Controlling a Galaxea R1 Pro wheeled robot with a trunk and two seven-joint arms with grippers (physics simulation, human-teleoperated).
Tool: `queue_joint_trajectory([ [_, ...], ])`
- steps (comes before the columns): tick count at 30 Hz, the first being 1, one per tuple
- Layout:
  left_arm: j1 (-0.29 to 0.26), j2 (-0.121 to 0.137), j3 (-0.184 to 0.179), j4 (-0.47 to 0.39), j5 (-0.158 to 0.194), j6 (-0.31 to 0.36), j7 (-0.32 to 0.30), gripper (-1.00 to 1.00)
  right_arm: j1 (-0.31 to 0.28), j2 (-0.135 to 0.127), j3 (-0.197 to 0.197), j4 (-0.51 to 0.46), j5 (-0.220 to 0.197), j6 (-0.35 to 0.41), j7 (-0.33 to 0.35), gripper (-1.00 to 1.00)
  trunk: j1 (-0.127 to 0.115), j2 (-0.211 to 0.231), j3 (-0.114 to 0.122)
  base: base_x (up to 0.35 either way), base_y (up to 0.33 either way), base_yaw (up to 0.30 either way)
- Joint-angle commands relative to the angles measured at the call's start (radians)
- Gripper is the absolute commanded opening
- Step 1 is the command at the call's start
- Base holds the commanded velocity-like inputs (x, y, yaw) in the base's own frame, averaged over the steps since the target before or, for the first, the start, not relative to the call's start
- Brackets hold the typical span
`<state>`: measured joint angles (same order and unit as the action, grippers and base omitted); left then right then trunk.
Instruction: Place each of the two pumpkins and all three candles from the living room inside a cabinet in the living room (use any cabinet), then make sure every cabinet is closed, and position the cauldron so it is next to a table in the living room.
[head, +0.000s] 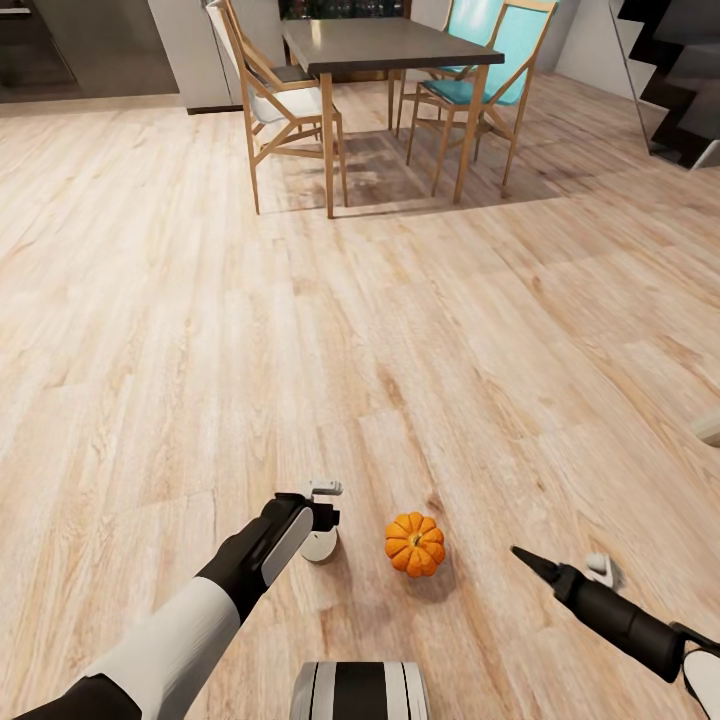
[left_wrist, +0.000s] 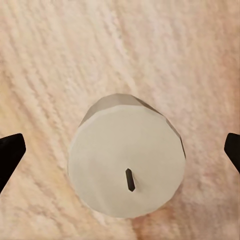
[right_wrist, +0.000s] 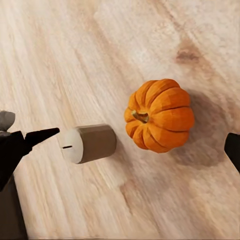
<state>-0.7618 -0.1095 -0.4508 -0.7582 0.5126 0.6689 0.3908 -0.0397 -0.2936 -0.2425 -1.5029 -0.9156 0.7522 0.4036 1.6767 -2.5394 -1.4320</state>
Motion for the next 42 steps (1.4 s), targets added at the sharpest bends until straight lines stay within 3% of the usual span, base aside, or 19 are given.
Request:
queue_joint_trajectory([
  [1,-0.001,0.001,-0.003,-0.001,0.011,0.002,0.01,1.0,0.001,0.0,-0.005,-0.003,0.0,0.013,0.045,1.0,0.0,0.0,-0.001,0.0,0.0,0.0],
  [4,-0.001,0.001,-0.003,-0.001,0.011,0.001,0.01,1.0,0.007,0.0,-0.02,-0.01,0.0,0.02,0.103,1.0,0.0,0.0,-0.001,0.0,0.0,0.0],
  [8,-0.001,0.001,-0.003,-0.001,0.011,0.001,0.01,1.0,0.031,0.003,-0.067,-0.025,-0.001,0.043,0.135,1.0,0.001,-0.001,-0.008,0.0,0.0,0.0],
  [12,-0.001,0.001,-0.003,-0.001,0.01,0.0,0.01,1.0,0.038,0.005,-0.086,-0.032,-0.002,0.065,0.144,1.0,0.002,-0.001,-0.016,0.0,0.0,0.0],
  [31,0.001,0.002,-0.006,-0.003,0.008,-0.032,0.01,1.0,0.043,0.006,-0.095,-0.048,-0.007,0.111,0.172,1.0,0.002,-0.001,-0.016,0.0,0.0,0.0],
  [36,0.001,0.002,-0.006,-0.003,0.009,-0.044,0.01,1.0,0.043,0.005,-0.095,-0.048,-0.006,0.119,0.173,1.0,0.004,-0.002,-0.035,0.0,0.0,0.0],
  [42,0.001,0.001,-0.006,-0.003,0.009,-0.051,0.01,1.0,0.043,0.005,-0.095,-0.048,-0.007,0.12,0.173,1.0,0.004,-0.002,-0.035,0.0,0.0,0.0],
])
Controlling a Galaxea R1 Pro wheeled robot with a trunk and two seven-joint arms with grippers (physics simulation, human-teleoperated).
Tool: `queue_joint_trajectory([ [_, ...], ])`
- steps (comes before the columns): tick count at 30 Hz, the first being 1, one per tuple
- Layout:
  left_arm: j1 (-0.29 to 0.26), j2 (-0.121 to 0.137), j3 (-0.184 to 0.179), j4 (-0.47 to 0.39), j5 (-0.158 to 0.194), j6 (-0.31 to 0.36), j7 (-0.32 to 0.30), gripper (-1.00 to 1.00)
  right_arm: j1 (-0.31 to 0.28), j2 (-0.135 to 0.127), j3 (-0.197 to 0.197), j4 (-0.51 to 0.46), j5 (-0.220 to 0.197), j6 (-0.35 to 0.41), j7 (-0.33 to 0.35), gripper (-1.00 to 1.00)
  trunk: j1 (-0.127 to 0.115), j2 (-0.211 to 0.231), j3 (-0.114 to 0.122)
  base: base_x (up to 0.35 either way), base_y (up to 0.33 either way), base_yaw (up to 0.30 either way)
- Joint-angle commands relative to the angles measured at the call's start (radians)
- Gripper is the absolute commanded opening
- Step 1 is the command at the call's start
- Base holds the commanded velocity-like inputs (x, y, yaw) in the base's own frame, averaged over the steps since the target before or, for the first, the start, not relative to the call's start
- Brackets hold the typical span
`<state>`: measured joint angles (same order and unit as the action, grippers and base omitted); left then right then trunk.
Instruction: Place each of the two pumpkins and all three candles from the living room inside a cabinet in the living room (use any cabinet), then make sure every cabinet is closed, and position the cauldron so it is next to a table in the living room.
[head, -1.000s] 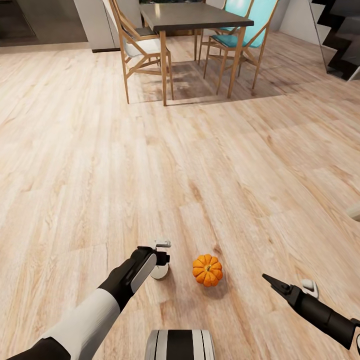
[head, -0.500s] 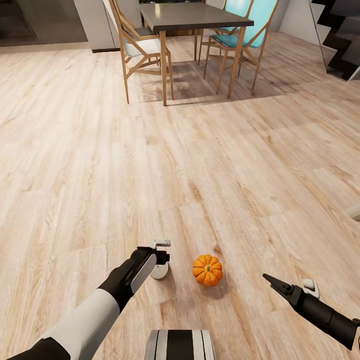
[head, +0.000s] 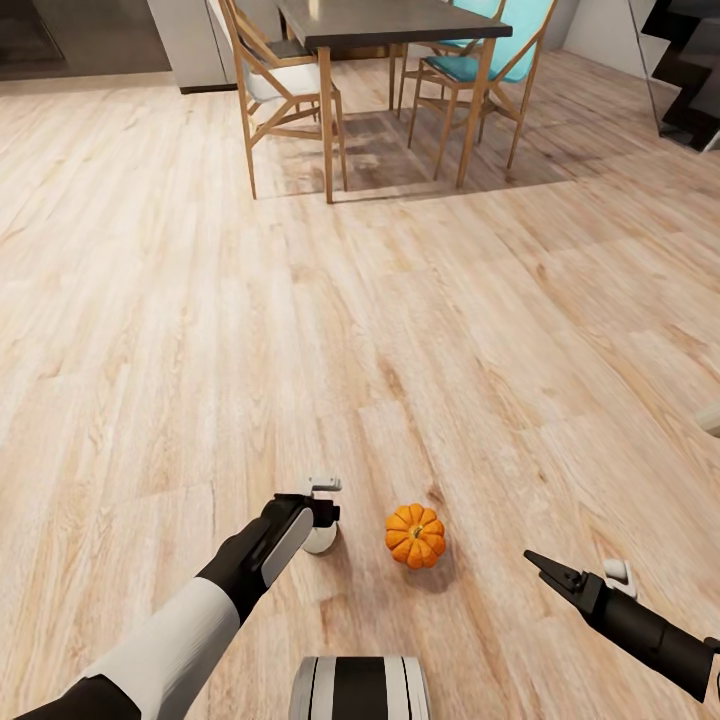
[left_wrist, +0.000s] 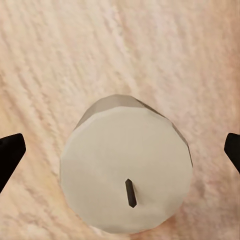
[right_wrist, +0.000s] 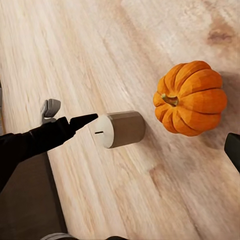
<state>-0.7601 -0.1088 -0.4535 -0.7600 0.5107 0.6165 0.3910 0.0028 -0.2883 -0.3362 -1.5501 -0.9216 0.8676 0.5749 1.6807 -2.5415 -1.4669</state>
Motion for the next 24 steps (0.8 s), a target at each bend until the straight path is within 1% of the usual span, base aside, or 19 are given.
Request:
queue_joint_trajectory([
  [1,-0.001,0.0,-0.004,-0.001,0.01,0.001,0.009,1.0,0.0,0.0,-0.001,-0.001,-0.001,0.005,0.002,1.0,0.0,0.0,-0.001,0.0,0.0,0.0],
  [3,-0.001,0.0,-0.004,-0.001,0.01,0.001,0.009,1.0,0.0,0.0,-0.001,-0.001,-0.001,0.005,0.002,1.0,0.0,0.0,-0.001,0.0,0.0,0.0],
  [7,-0.001,0.0,-0.004,0.0,0.01,-0.001,0.007,1.0,0.0,0.0,-0.001,0.0,-0.001,0.005,0.002,1.0,0.002,-0.001,-0.016,0.0,0.0,0.0],
  [17,-0.001,0.0,-0.004,0.001,0.011,0.002,0.006,1.0,0.0,0.0,-0.001,0.0,0.0,0.005,0.002,1.0,0.002,-0.001,-0.016,0.0,0.0,0.0],
  [22,-0.001,-0.001,-0.004,0.002,0.011,0.011,0.006,1.0,0.0,0.0,-0.001,0.0,0.0,0.005,0.002,1.0,0.004,-0.002,-0.035,0.0,0.0,0.0],
  [24,-0.002,-0.001,-0.004,0.002,0.011,0.013,0.005,1.0,0.0,0.0,-0.001,0.0,0.0,0.005,0.002,1.0,0.004,-0.002,-0.035,0.0,0.0,0.0],
])
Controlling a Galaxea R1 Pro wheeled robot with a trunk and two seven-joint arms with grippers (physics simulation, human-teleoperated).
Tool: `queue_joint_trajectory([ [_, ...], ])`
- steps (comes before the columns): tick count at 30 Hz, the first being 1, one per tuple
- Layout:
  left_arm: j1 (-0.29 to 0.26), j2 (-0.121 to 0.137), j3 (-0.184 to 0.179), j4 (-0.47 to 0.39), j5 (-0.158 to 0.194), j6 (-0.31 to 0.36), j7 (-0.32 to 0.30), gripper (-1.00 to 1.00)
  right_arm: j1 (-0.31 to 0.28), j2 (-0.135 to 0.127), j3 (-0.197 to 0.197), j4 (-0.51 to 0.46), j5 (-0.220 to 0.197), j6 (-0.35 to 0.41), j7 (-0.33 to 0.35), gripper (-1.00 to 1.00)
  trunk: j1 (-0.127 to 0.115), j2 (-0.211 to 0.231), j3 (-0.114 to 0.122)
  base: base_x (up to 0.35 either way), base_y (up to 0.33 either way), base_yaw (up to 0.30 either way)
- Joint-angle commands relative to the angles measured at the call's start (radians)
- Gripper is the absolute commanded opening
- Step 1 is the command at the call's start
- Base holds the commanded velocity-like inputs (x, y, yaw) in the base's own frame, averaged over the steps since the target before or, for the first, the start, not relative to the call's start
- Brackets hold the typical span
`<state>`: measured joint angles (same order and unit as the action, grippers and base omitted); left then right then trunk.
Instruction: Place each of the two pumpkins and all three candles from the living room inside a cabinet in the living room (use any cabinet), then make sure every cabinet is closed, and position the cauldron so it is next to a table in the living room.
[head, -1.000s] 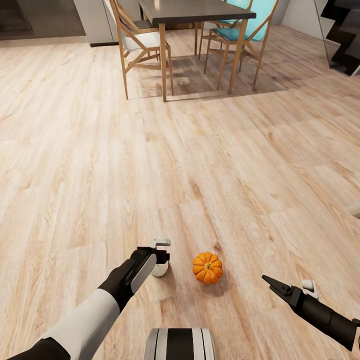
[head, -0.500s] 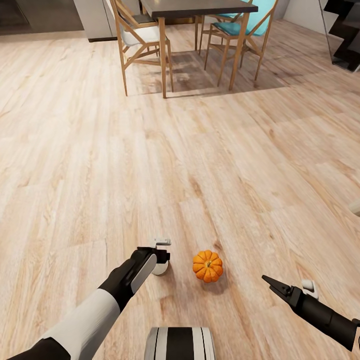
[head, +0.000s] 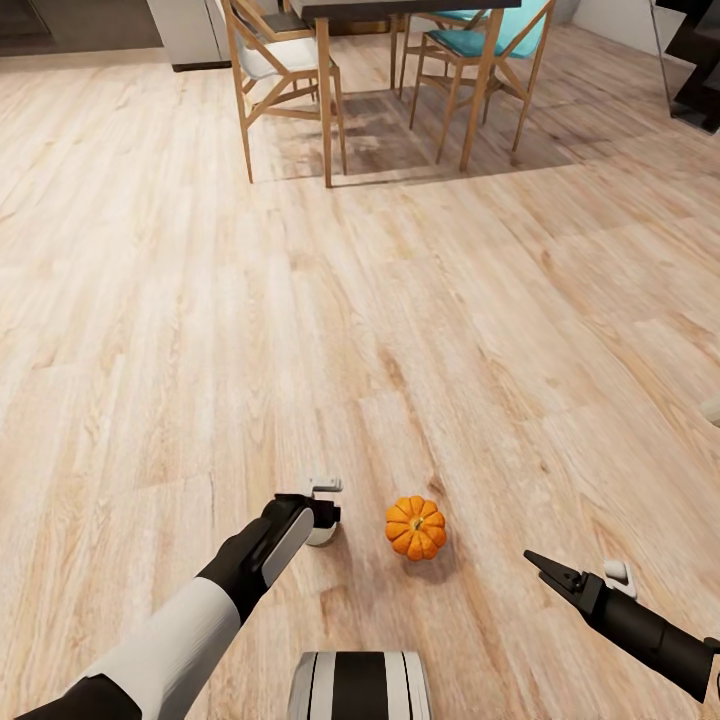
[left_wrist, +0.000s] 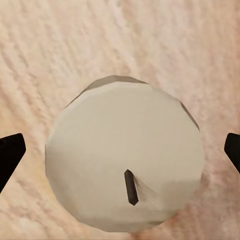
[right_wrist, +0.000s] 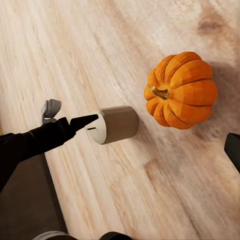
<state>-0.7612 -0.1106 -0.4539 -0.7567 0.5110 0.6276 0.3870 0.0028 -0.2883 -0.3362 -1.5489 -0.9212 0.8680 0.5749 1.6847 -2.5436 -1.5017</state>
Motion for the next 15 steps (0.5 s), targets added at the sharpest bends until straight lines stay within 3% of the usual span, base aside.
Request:
queue_joint_trajectory([
  [1,-0.001,0.0,-0.004,-0.001,0.011,0.002,0.01,1.0,0.0,0.0,-0.001,-0.001,-0.001,0.005,0.002,1.0,0.0,0.0,-0.001,0.0,0.0,0.0],
  [15,-0.001,0.001,-0.004,0.003,0.011,0.004,0.009,1.0,0.0,0.0,-0.001,0.0,-0.001,0.005,0.002,1.0,0.001,-0.001,-0.008,0.0,0.0,0.0],
])
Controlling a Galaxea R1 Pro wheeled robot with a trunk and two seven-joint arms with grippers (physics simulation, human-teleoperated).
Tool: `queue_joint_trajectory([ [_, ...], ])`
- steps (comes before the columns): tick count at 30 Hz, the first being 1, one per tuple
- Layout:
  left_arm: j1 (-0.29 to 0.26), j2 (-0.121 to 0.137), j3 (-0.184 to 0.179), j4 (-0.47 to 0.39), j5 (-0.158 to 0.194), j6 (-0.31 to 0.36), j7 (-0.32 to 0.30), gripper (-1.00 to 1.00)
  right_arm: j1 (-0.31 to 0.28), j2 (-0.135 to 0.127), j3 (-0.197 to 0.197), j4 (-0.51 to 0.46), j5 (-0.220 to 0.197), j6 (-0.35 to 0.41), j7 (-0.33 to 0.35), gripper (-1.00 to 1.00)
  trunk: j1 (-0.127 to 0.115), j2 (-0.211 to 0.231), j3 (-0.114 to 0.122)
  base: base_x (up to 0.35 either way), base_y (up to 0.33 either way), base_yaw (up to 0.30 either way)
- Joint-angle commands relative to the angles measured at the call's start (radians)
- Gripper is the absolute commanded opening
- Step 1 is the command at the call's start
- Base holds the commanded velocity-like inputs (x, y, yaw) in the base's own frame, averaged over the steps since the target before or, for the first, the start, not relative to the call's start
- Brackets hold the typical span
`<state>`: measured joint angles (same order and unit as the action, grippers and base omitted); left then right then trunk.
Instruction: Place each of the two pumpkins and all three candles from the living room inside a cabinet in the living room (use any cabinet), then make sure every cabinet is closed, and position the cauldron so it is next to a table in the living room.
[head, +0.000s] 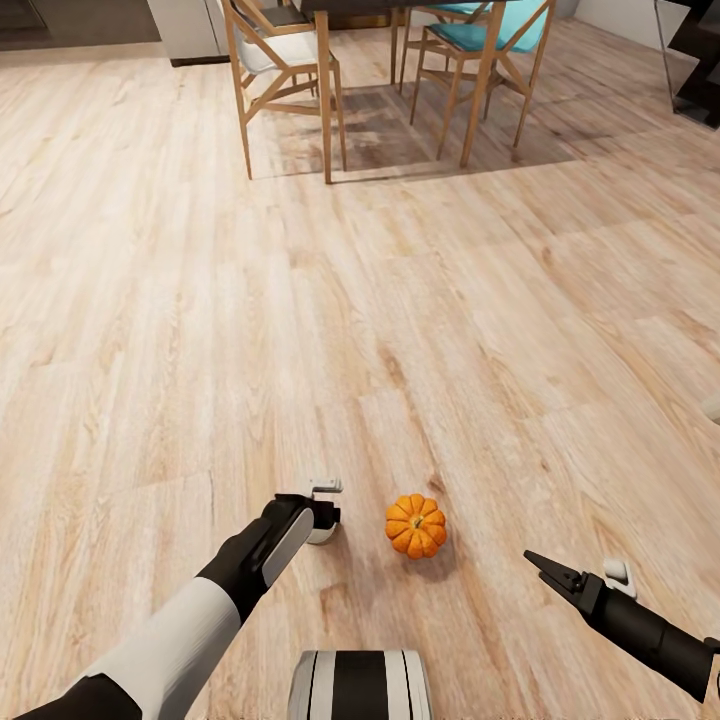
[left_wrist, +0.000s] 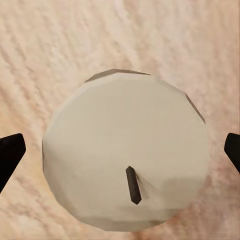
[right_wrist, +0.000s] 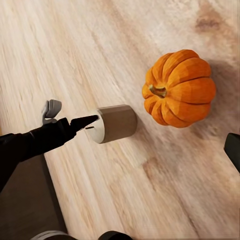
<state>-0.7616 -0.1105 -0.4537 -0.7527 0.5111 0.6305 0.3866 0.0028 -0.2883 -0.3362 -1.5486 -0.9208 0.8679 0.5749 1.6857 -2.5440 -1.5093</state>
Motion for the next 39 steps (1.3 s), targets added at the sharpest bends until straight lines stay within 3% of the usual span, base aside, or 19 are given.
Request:
queue_joint_trajectory([
  [1,-0.001,0.001,-0.004,-0.001,0.01,0.002,0.009,1.0,0.0,0.0,-0.001,-0.001,-0.001,0.005,0.002,1.0,0.0,-0.001,-0.005,0.0,0.0,0.0],
  [4,-0.001,0.001,-0.004,0.0,0.01,0.002,0.01,1.0,0.0,0.0,-0.001,-0.001,-0.001,0.005,0.002,1.0,0.002,-0.001,-0.016,0.0,0.0,0.0],
  [21,-0.001,0.001,-0.003,-0.003,0.01,0.0,0.011,1.0,0.0,0.0,-0.001,-0.001,-0.001,0.005,0.002,1.0,0.002,-0.001,-0.016,0.0,0.0,0.0],
  [25,0.0,0.001,-0.003,-0.004,0.01,0.0,0.01,1.0,0.0,0.0,-0.001,-0.001,-0.001,0.005,0.002,1.0,0.003,-0.002,-0.032,0.0,0.0,0.0],
  [39,0.0,0.0,-0.003,-0.005,0.01,0.0,0.009,1.0,0.0,0.0,-0.001,-0.001,-0.001,0.005,0.002,1.0,0.003,-0.002,-0.032,0.0,0.0,0.0],
])
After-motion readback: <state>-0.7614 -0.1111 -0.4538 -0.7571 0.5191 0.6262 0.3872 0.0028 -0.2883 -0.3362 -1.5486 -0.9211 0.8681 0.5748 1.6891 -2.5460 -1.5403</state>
